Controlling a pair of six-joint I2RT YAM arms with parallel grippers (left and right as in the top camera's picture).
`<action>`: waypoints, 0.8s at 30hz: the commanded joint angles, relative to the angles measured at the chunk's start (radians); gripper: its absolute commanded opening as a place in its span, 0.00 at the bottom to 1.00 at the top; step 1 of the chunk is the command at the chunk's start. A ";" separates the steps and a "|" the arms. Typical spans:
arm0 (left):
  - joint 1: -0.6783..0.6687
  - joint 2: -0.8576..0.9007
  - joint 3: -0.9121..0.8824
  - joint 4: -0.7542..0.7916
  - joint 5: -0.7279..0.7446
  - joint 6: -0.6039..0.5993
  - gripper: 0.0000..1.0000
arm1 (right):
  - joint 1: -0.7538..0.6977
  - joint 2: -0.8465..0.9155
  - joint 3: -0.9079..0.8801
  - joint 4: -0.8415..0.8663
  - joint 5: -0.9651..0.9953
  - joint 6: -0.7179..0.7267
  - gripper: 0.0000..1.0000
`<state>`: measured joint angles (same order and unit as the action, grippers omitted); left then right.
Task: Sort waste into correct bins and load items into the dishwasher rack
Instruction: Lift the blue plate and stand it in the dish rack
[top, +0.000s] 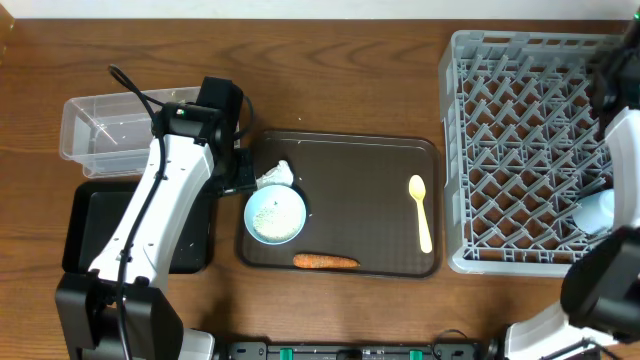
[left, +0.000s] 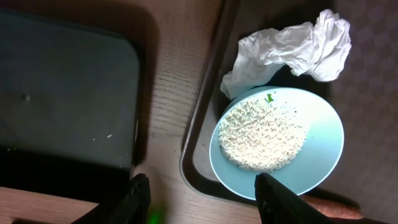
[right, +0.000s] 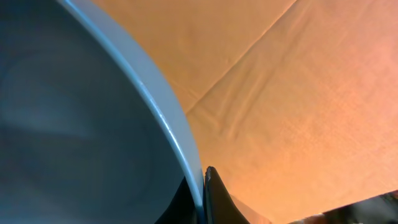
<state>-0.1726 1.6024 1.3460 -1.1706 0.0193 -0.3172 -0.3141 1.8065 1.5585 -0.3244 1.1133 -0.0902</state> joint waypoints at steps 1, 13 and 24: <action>0.003 -0.020 -0.003 -0.002 -0.009 -0.006 0.57 | -0.046 0.041 0.011 0.050 0.039 -0.061 0.01; 0.003 -0.020 -0.003 0.009 -0.009 -0.006 0.56 | -0.060 0.146 0.008 0.077 -0.027 -0.082 0.01; 0.003 -0.020 -0.003 0.009 -0.009 -0.006 0.56 | -0.029 0.175 0.003 -0.203 -0.251 0.180 0.02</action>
<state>-0.1726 1.6024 1.3460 -1.1587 0.0193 -0.3172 -0.3592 1.9335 1.5814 -0.4679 1.0546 -0.0059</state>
